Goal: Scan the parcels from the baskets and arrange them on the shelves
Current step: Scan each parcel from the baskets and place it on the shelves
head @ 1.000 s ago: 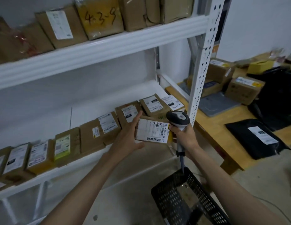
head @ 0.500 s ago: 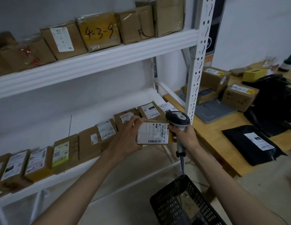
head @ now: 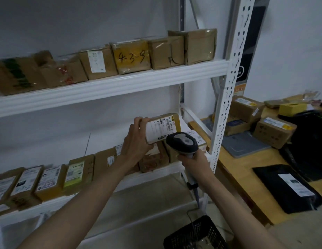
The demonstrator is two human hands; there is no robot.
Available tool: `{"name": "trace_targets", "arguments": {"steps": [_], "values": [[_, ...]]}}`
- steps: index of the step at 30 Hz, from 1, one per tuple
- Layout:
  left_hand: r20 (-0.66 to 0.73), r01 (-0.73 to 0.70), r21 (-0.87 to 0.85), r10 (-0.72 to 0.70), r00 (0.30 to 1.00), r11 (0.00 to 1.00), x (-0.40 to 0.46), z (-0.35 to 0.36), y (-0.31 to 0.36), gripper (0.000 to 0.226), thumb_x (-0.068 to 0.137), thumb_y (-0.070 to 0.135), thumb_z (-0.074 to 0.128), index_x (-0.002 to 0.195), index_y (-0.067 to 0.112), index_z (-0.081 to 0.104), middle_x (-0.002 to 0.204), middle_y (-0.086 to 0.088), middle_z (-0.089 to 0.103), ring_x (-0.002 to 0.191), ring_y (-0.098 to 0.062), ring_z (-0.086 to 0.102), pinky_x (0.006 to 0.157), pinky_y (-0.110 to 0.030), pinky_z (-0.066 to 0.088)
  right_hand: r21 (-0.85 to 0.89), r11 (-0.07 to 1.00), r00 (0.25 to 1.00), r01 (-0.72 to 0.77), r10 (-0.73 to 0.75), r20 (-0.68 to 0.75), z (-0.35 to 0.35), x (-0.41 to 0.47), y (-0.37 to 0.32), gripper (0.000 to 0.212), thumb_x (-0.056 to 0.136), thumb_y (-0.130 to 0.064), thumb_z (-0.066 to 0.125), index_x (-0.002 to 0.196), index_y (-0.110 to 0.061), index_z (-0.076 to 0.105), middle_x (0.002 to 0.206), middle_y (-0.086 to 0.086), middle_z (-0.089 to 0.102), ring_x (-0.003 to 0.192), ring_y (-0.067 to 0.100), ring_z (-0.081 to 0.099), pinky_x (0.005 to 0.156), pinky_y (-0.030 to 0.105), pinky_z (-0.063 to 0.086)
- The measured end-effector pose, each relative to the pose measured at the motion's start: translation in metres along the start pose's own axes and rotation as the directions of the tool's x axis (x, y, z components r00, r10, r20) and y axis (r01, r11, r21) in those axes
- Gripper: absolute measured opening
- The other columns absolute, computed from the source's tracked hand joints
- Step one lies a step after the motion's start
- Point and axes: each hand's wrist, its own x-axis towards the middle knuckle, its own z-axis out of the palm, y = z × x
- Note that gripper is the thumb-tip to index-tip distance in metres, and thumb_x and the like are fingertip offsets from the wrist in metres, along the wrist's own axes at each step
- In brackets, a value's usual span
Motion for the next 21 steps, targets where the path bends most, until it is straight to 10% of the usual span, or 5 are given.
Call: {"name": "trace_targets", "arguments": {"steps": [6,21], "values": [[-0.048,0.01,0.004,-0.01,0.999,1.0,0.009,-0.005,-0.01,0.09,0.066,0.032,0.093,0.136,0.018,0.039,0.132,-0.002,0.036,0.117,-0.017,0.045,0.062,-0.021,0.055,-0.044,0.998,0.996,0.037,-0.034,0.079,0.007,-0.009,-0.009,0.034,0.091,-0.002,0.067,0.096,-0.035,0.062,0.076,-0.022,0.069,0.076,-0.017,0.062,0.061,0.003,0.045],[-0.146,-0.012,0.024,0.016,0.989,1.0,-0.001,-0.054,-0.016,0.089,0.067,0.045,0.089,0.136,0.015,0.04,0.13,-0.007,0.041,0.118,-0.023,0.048,0.066,-0.03,0.057,-0.007,0.992,0.988,0.127,-0.126,0.092,0.018,-0.014,-0.039,0.039,0.09,-0.003,0.067,0.103,-0.039,0.063,0.092,-0.016,0.071,0.085,-0.006,0.065,0.065,0.007,0.049]]}}
